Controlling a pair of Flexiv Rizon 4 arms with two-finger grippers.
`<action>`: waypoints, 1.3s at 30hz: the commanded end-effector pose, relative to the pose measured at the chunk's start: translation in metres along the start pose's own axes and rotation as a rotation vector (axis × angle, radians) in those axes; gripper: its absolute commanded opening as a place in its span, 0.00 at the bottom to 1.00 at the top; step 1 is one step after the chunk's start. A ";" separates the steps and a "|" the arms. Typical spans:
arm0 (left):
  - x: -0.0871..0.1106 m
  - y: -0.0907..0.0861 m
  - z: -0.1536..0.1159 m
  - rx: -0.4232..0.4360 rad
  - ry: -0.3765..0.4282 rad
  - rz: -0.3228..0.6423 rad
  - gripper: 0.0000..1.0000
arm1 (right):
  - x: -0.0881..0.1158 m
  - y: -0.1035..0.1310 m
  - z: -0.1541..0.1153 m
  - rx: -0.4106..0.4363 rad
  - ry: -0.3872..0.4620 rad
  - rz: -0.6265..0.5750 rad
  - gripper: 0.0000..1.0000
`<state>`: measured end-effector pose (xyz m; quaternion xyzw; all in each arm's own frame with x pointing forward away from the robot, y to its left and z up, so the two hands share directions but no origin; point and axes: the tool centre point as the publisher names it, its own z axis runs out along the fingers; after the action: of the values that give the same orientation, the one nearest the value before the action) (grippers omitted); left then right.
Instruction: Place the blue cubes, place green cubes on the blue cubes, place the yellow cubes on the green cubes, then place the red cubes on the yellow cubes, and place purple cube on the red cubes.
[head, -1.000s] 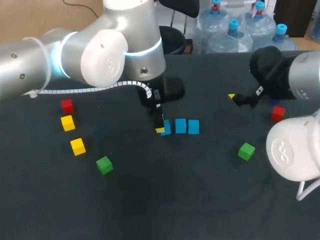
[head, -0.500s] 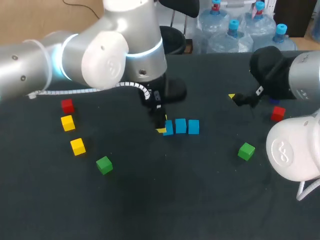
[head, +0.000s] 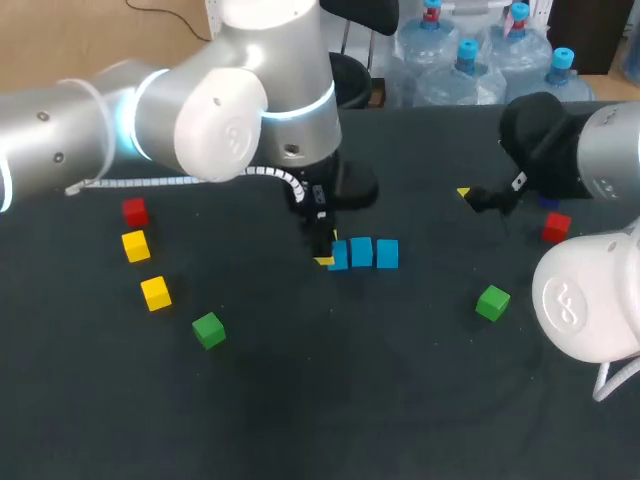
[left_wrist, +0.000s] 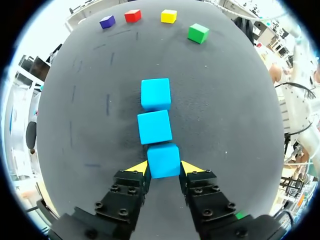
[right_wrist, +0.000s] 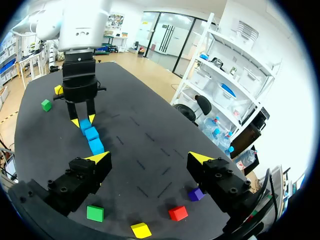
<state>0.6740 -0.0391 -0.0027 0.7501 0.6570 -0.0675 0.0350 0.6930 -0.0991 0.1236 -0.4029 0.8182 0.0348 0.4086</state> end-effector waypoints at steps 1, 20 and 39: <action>-0.002 0.006 0.004 0.005 0.014 0.013 0.23 | 0.000 -0.001 -0.001 -0.002 0.001 0.000 1.00; 0.007 0.019 0.004 0.002 0.067 0.044 0.18 | 0.000 -0.001 -0.001 -0.002 0.001 0.000 1.00; 0.015 0.022 -0.008 0.006 0.069 0.031 0.00 | 0.000 -0.001 -0.001 -0.002 0.001 0.000 1.00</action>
<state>0.6947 -0.0282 -0.0003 0.7624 0.6457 -0.0410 0.0133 0.6929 -0.0991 0.1236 -0.4029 0.8182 0.0348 0.4086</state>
